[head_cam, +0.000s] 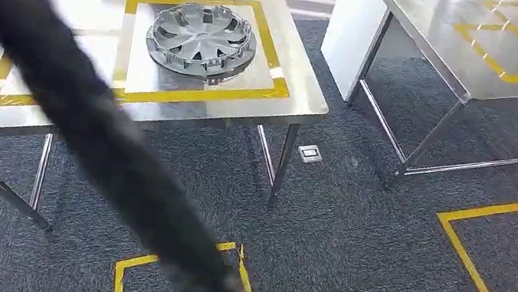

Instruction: Take the parts from the cabinet and place them on the table.

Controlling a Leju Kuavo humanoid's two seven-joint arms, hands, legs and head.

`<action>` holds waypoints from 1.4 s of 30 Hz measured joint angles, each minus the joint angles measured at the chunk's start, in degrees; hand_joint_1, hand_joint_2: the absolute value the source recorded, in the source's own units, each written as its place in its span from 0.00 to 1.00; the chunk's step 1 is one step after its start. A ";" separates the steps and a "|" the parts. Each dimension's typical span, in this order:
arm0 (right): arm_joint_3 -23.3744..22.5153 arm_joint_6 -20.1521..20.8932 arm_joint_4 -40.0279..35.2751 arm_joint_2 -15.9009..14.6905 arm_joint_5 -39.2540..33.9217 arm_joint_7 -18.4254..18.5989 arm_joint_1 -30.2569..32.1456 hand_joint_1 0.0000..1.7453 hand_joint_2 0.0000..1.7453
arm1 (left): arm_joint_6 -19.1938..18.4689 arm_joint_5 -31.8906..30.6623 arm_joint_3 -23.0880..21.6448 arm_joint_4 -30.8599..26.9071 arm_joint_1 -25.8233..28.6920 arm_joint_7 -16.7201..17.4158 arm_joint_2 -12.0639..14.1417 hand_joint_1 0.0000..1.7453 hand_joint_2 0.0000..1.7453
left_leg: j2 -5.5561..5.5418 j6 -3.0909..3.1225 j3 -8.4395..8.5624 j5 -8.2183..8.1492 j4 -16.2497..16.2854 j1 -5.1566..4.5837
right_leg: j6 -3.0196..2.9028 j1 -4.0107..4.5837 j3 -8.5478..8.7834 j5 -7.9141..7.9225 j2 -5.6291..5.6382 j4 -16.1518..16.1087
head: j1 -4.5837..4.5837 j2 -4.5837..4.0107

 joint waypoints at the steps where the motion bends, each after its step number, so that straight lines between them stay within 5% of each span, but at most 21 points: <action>1: 0.00 0.00 0.00 -0.02 0.04 -0.07 -0.04 0.00 0.00 | 0.04 0.00 0.00 0.00 0.00 -0.04 0.00 1.00 1.00 | 0.01 -0.17 0.61 -0.40 0.00 0.00 | -0.27 0.04 2.23 2.86 -0.11 -5.13 | 0.00 0.00; 2: 0.00 0.00 0.00 -0.04 0.15 -0.15 -0.04 0.00 0.00 | 0.15 0.02 0.00 -0.02 0.00 -0.11 0.00 1.00 1.00 | 0.03 -0.42 0.80 -0.78 -0.02 0.00 | -0.66 0.17 3.69 3.88 -0.35 -8.92 | -0.02 0.00; 3: 0.00 0.02 0.00 -0.04 0.20 -0.22 -0.16 0.00 0.00 | 0.20 0.02 0.00 -0.02 -0.05 -0.24 0.00 1.00 1.00 | -0.02 -0.88 0.70 -1.24 0.23 -0.41 | -0.97 0.62 4.72 2.67 -0.39 -10.03 | -0.11 0.00; 8: -0.02 -0.02 0.00 0.02 0.31 -0.13 -0.24 0.00 0.00 | 0.37 0.04 0.00 -0.35 -0.06 -0.42 0.13 1.00 1.00 | 0.05 -2.51 1.61 -2.31 0.81 -0.27 | -2.48 0.07 6.20 1.86 -0.18 -10.75 | -0.33 0.00; 11: -0.02 -0.02 0.00 0.02 0.31 -0.13 -0.32 0.00 0.00 | 0.48 0.04 0.00 -0.22 0.00 -0.37 0.17 1.00 1.00 | 0.01 -3.09 -6.15 -7.50 14.07 -0.09 | -3.21 0.03 7.22 0.94 -0.19 -10.77 | -0.61 0.00; 13: -0.04 -0.02 0.00 0.02 0.28 -0.15 -0.19 0.00 0.00 | 0.55 0.07 0.00 0.02 0.08 -0.35 0.17 1.00 1.00 | 0.01 -3.25 -10.16 -7.03 18.44 0.00 | -3.13 0.04 7.90 0.28 -0.13 -10.75 | -0.61 0.00; 14: -0.04 -0.02 0.00 0.02 0.26 -0.24 -0.12 0.00 0.00 | 0.57 0.09 0.00 0.09 0.07 -0.35 0.17 1.00 1.00 | 0.02 -3.23 -10.07 -4.53 16.56 0.06 | -3.05 0.02 8.44 -0.14 -0.03 -10.75 | -0.66 0.00; 17: -0.04 -0.02 0.00 0.07 0.24 -0.44 -0.04 0.00 0.00 | 0.59 0.09 0.00 0.15 0.04 -0.37 0.17 1.00 1.00 | 0.03 -2.99 -5.01 4.87 2.11 0.26 | -2.35 -0.06 9.90 -1.72 0.18 -10.72 | -0.72 0.00; 18: -0.04 -0.02 0.02 0.07 0.24 -0.57 -0.13 0.00 0.00 | 0.61 0.11 0.00 0.26 0.00 -0.37 0.17 1.00 1.00 | -0.13 -2.85 -3.99 3.56 0.88 -0.11 | -1.85 0.33 10.04 -2.35 0.26 -10.35 | -1.13 0.00; 23: -0.07 -0.02 0.00 0.09 0.22 -0.57 -0.14 0.00 0.00 | 0.68 0.20 0.00 0.13 0.01 -0.37 0.17 1.00 1.00 | -0.23 -0.56 -3.40 2.59 0.61 0.09 | -0.28 -0.06 10.65 -3.47 0.06 -9.87 | -0.57 0.00; 24: -0.07 0.00 0.00 0.11 0.22 -0.57 -0.29 0.00 0.00 | 0.70 0.20 0.00 0.11 -0.14 -0.44 0.17 1.00 1.00 | -0.14 -0.15 -3.11 2.29 0.59 0.10 | -0.10 0.03 9.25 -4.68 -0.08 -7.15 | -0.50 0.00; 27: -0.07 -0.04 0.00 0.02 0.22 -0.55 -0.18 0.00 0.00 | 0.68 0.17 -0.02 0.15 -0.02 -0.41 0.15 1.00 1.00 | -0.02 0.22 -2.54 1.41 0.61 -0.06 | 0.16 0.09 0.56 -9.37 -0.09 6.48 | -0.26 0.00; 29: -0.09 -0.02 0.00 0.02 0.22 -0.55 0.10 0.00 0.00 | 0.68 0.17 -0.02 0.22 -0.01 -0.39 0.13 1.00 1.00 | -0.19 0.14 -1.70 0.73 0.62 -0.13 | -0.07 0.12 -1.61 -6.57 -0.09 7.01 | -0.26 0.00; 32: -0.09 -0.02 0.00 0.00 0.22 -0.55 0.11 0.00 0.00 | 0.68 0.18 -0.02 0.26 -0.03 -0.39 0.09 1.00 1.00 | -0.22 -0.27 0.23 -0.67 0.59 -0.18 | -1.15 0.49 3.18 3.52 -0.17 -7.23 | -0.20 0.00; 36: -0.09 -0.02 0.00 -0.09 0.22 -0.39 0.02 0.00 0.00 | 0.70 0.17 -0.04 0.28 -0.07 -0.35 -0.04 1.00 1.00 | -0.30 -1.59 0.38 -1.34 0.23 -0.21 | -2.04 1.25 4.19 2.10 -0.21 -9.66 | -0.46 0.00; 39: -0.11 0.00 0.00 0.00 0.24 -0.48 0.03 0.00 0.00 | 0.74 0.15 -0.02 0.07 -0.34 -0.37 -0.04 1.00 1.00 | -0.25 -2.44 0.49 -2.79 2.20 -0.36 | -3.12 0.34 6.26 1.73 -0.15 -10.90 | -0.85 0.00; 42: -0.11 0.04 0.00 0.00 0.37 -0.46 -0.08 0.00 0.00 | 0.85 -0.15 -0.02 0.15 -0.12 -0.20 -0.09 1.00 1.00 | -0.28 -3.10 -7.59 -7.47 15.81 0.00 | -3.51 0.35 7.49 0.61 -0.15 -10.89 | -0.98 0.00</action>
